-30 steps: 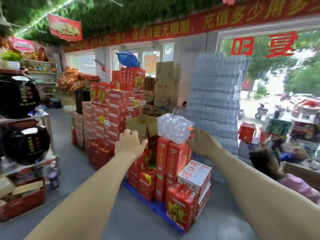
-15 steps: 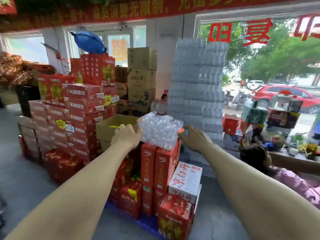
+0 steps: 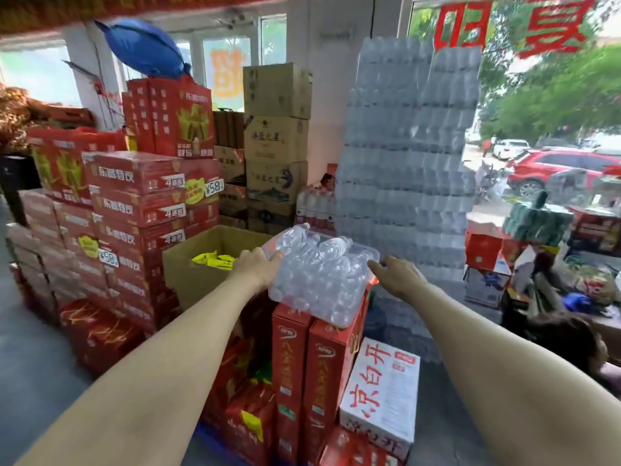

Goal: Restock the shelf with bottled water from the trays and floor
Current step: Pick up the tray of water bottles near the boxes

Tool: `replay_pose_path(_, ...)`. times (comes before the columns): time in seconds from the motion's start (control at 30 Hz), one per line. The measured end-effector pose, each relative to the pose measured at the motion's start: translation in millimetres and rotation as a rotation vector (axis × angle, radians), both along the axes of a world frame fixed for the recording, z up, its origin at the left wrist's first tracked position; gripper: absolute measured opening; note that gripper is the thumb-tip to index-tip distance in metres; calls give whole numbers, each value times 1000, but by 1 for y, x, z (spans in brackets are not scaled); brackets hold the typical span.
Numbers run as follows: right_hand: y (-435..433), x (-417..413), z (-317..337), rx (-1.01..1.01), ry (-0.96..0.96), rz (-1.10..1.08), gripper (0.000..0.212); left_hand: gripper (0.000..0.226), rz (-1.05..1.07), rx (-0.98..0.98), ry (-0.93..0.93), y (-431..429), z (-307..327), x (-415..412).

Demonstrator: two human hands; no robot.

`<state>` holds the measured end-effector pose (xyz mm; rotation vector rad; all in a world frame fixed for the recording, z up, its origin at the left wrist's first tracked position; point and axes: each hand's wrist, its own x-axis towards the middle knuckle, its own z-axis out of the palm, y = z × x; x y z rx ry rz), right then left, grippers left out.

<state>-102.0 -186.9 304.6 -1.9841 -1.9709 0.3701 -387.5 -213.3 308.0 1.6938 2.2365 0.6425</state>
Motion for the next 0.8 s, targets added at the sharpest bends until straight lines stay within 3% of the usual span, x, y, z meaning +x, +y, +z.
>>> replay_pose_path(0.27, 128, -15, -20, -113, 37, -68, 60, 72, -28, -42, -60, 163, -33, -40)
replay_pose_path(0.67, 281, -15, -72, -286, 229, -489, 73, 74, -152, -218, -216, 410, -76, -70)
replay_pose_path(0.8, 308, 10, -96, -321, 407, -593, 97, 87, -169, -342, -312, 453, -96, -71)
